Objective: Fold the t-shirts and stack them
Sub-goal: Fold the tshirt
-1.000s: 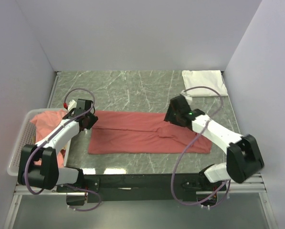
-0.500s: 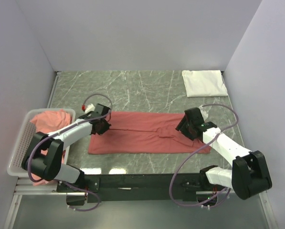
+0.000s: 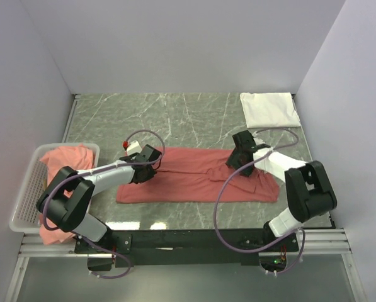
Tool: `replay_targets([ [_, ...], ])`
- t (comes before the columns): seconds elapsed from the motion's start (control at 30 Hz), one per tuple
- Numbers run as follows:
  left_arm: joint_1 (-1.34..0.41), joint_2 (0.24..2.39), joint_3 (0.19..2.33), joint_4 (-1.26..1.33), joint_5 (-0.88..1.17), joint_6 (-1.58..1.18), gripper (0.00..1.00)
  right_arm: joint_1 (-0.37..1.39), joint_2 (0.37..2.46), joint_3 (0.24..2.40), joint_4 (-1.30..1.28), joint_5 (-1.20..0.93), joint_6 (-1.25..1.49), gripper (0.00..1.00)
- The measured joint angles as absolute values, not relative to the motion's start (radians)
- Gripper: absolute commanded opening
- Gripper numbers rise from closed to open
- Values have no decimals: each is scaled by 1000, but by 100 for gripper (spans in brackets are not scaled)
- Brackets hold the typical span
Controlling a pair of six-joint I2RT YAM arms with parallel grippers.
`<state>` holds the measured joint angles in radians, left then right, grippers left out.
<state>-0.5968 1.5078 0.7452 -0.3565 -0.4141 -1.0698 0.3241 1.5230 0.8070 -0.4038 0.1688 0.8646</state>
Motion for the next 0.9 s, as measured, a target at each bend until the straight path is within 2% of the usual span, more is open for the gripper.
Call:
replay_targets([
  [0.2,-651,1464,685,-322,-461,-1122,1,383,1672,962,-452,195,811,68],
  [0.4,-737,1353,595,-342,-433,-1209,1,455,1876,1221,-519,202,735,67],
  [0.8,-933,1302,591,-435,-288,-1350,1,525,2284,1847,-675,175,460,67],
  [0.9,-957,1324,626,-452,-252,-1349,6,526,2379,2007,-703,164,356,69],
])
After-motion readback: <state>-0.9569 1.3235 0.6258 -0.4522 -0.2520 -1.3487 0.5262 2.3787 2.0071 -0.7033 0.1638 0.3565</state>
